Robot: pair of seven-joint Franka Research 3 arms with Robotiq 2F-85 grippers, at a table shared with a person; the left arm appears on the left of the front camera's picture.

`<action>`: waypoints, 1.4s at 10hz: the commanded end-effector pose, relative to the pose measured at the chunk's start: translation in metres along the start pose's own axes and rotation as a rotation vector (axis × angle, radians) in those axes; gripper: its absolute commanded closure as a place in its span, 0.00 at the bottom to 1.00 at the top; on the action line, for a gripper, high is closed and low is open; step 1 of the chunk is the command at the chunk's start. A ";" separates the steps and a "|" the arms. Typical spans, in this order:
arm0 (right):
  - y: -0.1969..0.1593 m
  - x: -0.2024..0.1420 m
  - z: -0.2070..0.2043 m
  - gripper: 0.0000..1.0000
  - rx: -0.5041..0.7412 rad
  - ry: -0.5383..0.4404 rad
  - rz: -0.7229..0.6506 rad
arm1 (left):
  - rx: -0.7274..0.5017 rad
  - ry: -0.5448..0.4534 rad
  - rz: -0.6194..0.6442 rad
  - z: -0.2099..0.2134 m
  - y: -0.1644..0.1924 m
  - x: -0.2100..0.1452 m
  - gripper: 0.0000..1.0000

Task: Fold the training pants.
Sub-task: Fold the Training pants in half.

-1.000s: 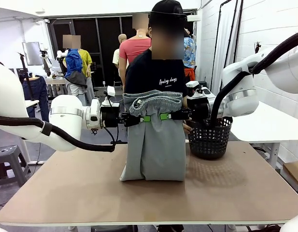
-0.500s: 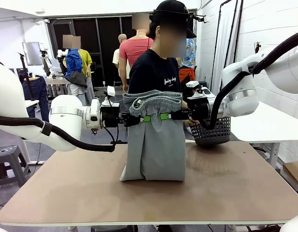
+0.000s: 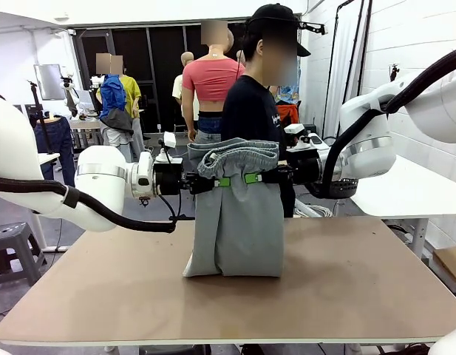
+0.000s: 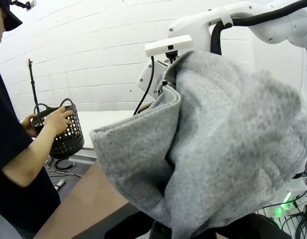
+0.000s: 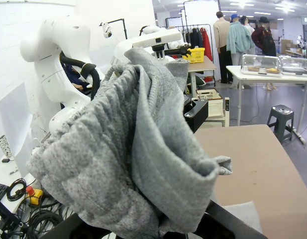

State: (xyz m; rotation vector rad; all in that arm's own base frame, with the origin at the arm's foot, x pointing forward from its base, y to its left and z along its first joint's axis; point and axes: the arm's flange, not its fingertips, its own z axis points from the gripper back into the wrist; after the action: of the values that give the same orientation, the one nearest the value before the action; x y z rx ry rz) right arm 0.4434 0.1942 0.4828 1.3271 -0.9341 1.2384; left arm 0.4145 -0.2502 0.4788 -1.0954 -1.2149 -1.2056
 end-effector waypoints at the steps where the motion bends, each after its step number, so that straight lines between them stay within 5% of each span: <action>1: -0.012 0.011 -0.002 1.00 0.010 0.014 0.017 | -0.026 -0.036 0.001 0.001 0.012 0.012 1.00; 5: -0.044 0.072 0.001 1.00 0.027 0.050 0.048 | -0.058 -0.067 -0.002 0.002 0.055 0.066 1.00; 10: -0.100 0.168 0.015 1.00 0.024 0.067 0.092 | 0.062 -0.041 -0.080 0.003 0.112 0.145 1.00; 14: -0.143 0.203 0.016 1.00 -0.019 0.137 0.122 | 0.151 -0.045 -0.161 0.013 0.147 0.177 1.00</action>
State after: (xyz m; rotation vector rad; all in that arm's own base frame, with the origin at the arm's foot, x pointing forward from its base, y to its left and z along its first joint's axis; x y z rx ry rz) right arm 0.5987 0.2180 0.6579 1.2102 -0.9864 1.3908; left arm 0.5440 -0.2333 0.6491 -0.9305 -1.4059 -1.1959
